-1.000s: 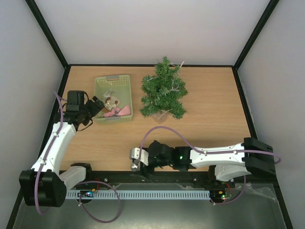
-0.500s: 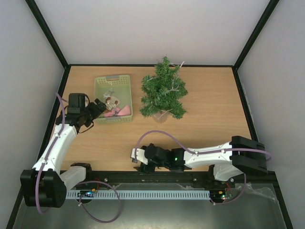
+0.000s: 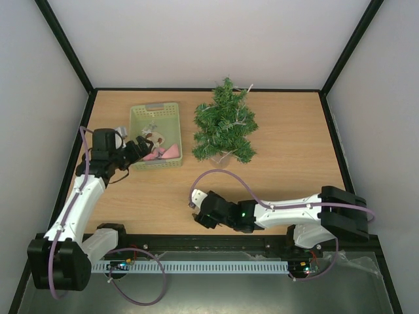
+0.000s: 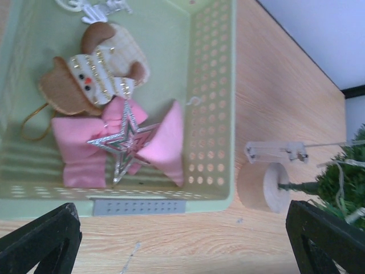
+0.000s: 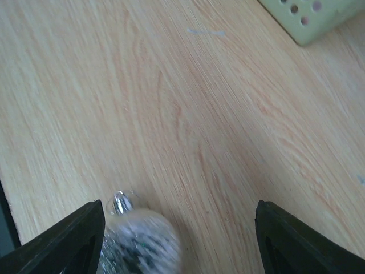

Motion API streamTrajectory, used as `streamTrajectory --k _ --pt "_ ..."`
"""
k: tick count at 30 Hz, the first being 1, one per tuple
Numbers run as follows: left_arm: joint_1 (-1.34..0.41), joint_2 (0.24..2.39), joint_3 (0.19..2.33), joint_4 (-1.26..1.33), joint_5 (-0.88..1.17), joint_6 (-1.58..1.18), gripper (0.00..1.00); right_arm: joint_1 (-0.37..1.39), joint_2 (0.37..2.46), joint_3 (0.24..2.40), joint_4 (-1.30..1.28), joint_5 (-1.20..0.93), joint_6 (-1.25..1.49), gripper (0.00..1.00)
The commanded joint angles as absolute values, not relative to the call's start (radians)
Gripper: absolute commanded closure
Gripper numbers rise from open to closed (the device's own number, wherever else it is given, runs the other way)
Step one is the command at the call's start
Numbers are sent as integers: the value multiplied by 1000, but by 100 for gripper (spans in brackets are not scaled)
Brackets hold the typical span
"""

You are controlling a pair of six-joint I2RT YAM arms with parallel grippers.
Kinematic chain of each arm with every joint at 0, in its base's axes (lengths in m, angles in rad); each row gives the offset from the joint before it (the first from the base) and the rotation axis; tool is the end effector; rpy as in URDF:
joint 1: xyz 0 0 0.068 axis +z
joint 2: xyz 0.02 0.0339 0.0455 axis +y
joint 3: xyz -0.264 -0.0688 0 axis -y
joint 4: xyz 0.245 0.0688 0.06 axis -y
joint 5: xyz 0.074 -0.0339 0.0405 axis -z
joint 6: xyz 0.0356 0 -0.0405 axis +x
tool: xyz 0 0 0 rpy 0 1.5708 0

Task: Decorate the small christmas tree
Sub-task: Pick up the decoration item from the center of the board.

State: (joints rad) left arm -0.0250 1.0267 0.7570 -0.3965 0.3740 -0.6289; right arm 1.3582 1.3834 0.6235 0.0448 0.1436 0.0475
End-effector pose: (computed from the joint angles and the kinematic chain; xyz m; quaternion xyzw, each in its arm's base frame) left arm 0.2193 -0.0185 0.2657 -0.1852 0.8679 -0.2963 0.3530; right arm 0.0624 0.2650 0.1760 -0.5295 0.7377 0.2177 0.3580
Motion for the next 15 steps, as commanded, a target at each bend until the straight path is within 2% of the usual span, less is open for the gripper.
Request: streamTrajectory --k 1,8,15 --pt "-21 980 737 -344 461 -559 1 1337 1357 622 -42 130 148 29" --pt "-21 974 701 -322 485 -559 1 1327 1394 652 -29 61 154 37" --pt "-21 964 689 -325 515 -546 1 1327 1438 700 -89 14 195 37"
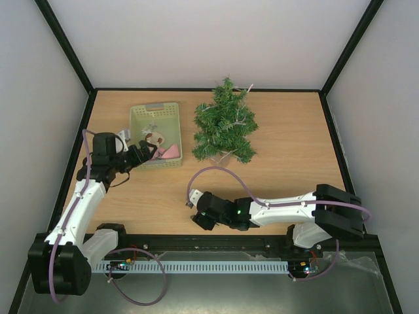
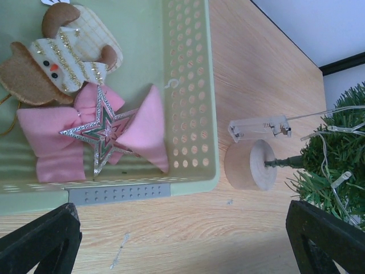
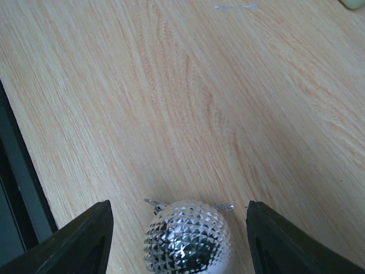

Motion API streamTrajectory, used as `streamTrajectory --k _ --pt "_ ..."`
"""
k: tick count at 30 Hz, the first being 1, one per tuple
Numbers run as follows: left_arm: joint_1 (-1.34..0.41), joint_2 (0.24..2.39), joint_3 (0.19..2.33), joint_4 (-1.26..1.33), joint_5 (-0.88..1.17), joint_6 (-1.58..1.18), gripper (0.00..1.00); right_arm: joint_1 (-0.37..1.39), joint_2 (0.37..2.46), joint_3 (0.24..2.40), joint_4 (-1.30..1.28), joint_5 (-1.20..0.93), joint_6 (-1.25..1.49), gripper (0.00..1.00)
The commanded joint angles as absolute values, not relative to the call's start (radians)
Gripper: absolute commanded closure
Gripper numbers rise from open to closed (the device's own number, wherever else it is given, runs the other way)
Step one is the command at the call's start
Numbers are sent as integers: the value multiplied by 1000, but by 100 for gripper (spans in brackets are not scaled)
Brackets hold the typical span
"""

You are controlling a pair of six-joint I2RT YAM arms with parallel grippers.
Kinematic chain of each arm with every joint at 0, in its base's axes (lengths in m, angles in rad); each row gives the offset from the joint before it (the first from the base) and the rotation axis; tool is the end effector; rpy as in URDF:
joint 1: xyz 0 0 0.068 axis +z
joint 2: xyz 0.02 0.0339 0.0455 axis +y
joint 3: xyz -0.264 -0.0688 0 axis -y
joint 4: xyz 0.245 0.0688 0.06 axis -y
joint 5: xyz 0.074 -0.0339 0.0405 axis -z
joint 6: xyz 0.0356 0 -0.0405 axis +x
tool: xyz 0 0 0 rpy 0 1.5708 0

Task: Decorate the small christmas tree
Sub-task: Pick up the decoration item from the center of the board.

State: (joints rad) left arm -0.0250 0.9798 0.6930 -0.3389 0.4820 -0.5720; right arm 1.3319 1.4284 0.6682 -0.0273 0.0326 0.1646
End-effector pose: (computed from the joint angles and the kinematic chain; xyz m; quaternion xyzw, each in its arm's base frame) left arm 0.2099 -0.0218 0.2592 -0.1290 0.8619 -0.3331 0.3600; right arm 0.0671 0.2706 0.1718 -0.5041 0.7746 0.2486 0.2900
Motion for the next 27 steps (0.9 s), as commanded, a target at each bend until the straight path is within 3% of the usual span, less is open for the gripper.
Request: streamTrajectory --k 1,27 --pt "-21 962 689 -325 515 -543 1 1327 1434 698 -95 9 186 37" --pt "-21 970 641 -254 615 -528 1 1230 1403 709 -173 -124 -534 31"
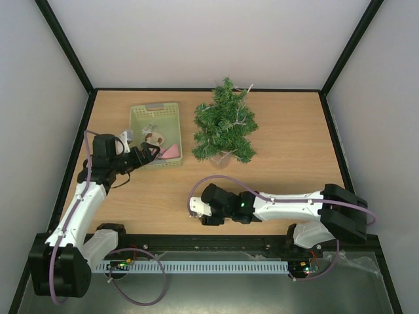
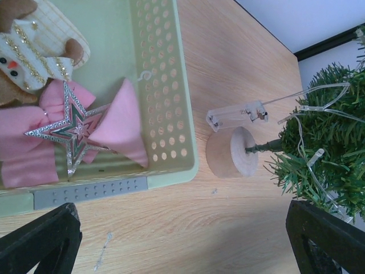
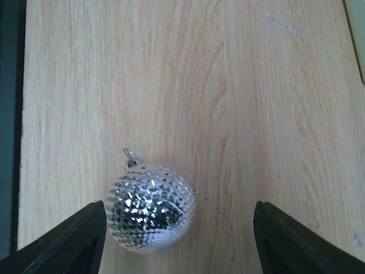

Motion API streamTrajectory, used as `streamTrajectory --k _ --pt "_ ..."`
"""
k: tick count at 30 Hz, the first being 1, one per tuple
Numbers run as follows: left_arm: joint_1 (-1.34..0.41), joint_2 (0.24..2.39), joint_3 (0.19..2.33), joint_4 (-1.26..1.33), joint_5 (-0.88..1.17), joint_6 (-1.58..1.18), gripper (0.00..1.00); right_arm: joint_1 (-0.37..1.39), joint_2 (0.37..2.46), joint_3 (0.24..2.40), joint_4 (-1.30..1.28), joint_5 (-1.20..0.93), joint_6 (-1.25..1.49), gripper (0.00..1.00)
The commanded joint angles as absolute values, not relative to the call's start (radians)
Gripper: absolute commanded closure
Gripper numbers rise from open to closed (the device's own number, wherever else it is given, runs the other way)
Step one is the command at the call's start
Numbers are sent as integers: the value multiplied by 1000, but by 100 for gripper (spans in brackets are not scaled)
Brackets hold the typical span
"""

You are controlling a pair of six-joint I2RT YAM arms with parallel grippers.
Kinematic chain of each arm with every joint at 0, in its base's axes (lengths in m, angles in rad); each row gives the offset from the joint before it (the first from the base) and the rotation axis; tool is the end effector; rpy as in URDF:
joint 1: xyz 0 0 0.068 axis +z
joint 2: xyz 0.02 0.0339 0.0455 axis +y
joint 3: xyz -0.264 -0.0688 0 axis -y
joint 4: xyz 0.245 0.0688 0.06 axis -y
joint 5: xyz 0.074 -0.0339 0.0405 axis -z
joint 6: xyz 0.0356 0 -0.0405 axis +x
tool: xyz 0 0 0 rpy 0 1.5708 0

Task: Decorate the small christmas tree
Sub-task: Pick up the decoration item from the center of the board.

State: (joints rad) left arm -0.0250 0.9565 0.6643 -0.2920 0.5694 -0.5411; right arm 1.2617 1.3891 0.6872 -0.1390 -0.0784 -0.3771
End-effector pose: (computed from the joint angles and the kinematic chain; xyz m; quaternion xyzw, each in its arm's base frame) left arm 0.2059 -0.0243 0.2588 -0.0871 0.8513 -0.3645 0.3673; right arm 0.0798 0.2591 0.1792 -0.6916 0.6270 0.1857 0.3066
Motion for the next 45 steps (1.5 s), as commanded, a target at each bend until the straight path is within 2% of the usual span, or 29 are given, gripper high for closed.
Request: streamTrajectory --k 1,5,14,22,25,27,29,33,37,41,45 --pt "-21 972 639 -252 619 -528 1 1228 1413 716 -190 -137 -555 31" --pt "-20 983 626 -236 621 -519 1 1228 1458 739 -228 -138 -607 29" --pt "-21 1005 621 -234 659 -504 1 1226 1559 802 -254 -171 -640 37" --pt "-20 984 616 -242 663 -495 1 1226 1572 825 -276 -164 -636 53" --pt "-21 973 617 -253 663 -476 1 1227 1552 824 -282 -156 -616 54" --pt "-21 955 615 -258 689 -445 4 1227 1518 821 -273 -147 -592 55" --pt "-21 928 612 -254 722 -445 8 1226 1471 807 -240 -123 -556 61" --pt "-23 874 633 -259 759 -458 15 1226 1342 786 -139 -48 -434 60" --pt "-47 832 690 -277 758 -462 21 1226 1265 854 -135 45 -267 59" --pt "-130 807 760 -257 764 -492 28 1208 1208 939 -138 175 -97 59" --pt "-266 793 797 -164 771 -549 31 1159 1144 975 -96 108 25 60"
